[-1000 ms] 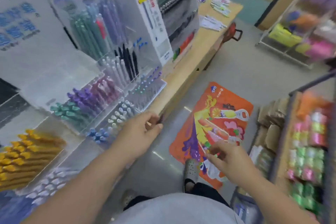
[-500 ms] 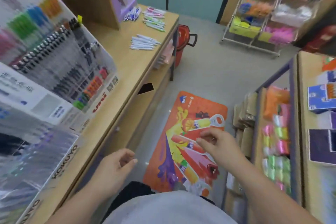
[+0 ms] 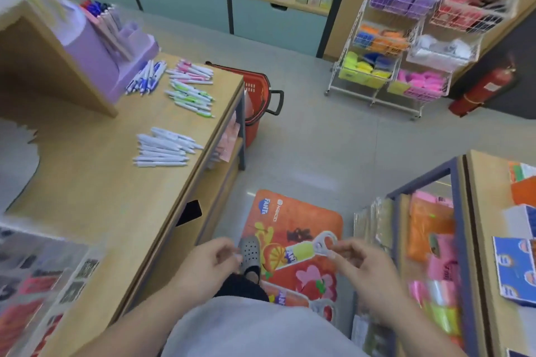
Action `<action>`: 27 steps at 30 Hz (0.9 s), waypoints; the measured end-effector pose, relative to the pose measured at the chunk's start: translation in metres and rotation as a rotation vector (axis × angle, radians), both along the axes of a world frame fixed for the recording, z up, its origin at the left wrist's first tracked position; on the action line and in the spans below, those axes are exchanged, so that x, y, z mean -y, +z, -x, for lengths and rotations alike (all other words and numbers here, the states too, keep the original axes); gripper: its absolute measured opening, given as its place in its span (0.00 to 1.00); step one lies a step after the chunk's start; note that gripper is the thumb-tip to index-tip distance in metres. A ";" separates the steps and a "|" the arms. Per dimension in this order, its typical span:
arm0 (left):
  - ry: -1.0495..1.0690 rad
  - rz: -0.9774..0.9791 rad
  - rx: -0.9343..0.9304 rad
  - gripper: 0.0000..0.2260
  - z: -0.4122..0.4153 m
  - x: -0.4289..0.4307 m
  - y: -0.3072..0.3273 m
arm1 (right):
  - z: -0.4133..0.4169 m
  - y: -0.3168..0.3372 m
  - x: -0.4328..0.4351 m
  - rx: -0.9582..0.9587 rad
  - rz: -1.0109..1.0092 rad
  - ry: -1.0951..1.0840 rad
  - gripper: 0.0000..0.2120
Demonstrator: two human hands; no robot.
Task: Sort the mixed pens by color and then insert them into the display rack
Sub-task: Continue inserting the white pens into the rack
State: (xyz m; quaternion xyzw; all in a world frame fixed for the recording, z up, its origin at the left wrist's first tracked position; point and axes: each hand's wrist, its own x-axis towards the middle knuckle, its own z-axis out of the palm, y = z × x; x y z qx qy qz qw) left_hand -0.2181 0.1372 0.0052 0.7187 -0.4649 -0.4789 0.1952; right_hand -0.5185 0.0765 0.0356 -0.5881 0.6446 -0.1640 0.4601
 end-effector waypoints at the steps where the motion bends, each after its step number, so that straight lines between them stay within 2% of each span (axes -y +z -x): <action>1: -0.026 0.022 -0.009 0.05 0.000 0.040 0.004 | 0.002 -0.001 0.016 -0.023 -0.018 -0.020 0.06; 7: -0.119 0.169 -0.004 0.01 -0.008 0.242 0.050 | 0.007 0.009 0.125 -0.062 -0.110 -0.130 0.05; 12: -0.076 0.178 0.000 0.03 -0.038 0.337 0.048 | -0.019 0.002 0.249 -0.028 -0.094 -0.128 0.04; 15: 0.074 0.131 -0.013 0.03 -0.057 0.362 0.035 | -0.051 -0.011 0.332 -0.027 -0.118 0.054 0.03; 19: 0.432 0.076 -0.014 0.06 -0.081 0.379 0.023 | -0.113 -0.034 0.446 -0.054 -0.137 0.375 0.05; 21: 0.619 0.002 0.013 0.03 -0.090 0.376 0.024 | -0.153 -0.038 0.493 -0.116 -0.127 0.593 0.04; 27: 1.093 -0.086 0.009 0.02 -0.089 0.346 0.031 | -0.292 -0.025 0.575 -0.134 -0.001 1.143 0.03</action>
